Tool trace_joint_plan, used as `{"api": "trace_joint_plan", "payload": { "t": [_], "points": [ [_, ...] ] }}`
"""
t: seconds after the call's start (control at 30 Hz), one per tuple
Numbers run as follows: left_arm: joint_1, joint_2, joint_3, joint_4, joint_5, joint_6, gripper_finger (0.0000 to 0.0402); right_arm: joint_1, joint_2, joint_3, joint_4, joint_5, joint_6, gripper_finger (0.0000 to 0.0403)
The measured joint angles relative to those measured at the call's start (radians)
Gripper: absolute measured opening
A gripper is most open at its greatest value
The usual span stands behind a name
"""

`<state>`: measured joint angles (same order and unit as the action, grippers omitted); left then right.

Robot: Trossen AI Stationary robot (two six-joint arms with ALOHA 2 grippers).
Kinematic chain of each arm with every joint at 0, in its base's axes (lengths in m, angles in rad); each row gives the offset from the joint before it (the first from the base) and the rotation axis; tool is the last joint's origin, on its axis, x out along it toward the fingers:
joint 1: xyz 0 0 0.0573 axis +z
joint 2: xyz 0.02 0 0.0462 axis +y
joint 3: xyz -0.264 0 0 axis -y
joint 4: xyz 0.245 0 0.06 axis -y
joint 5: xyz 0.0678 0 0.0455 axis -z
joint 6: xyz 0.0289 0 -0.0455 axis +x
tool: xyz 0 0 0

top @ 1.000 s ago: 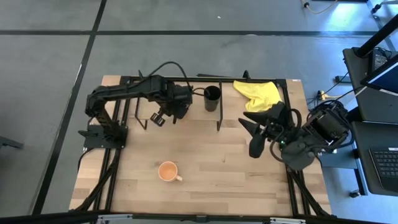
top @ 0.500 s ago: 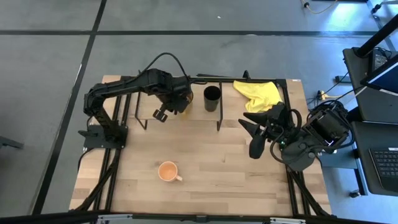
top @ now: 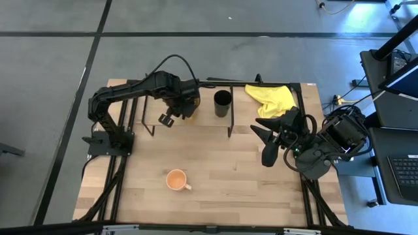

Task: Stack small to large cups/mugs on shelf
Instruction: Put the yellow mug on the shelf

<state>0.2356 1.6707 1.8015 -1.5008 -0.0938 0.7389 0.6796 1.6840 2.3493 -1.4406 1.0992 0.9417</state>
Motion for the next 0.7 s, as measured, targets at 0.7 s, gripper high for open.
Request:
{"api": "trace_joint_plan", "payload": {
  "t": [0.7],
  "points": [
    [0.0,0.009,-0.04,0.033,0.001,0.002,0.0018,0.006,0.0,0.0,-0.001,-0.001,-0.006,0.0138]
  ]
}}
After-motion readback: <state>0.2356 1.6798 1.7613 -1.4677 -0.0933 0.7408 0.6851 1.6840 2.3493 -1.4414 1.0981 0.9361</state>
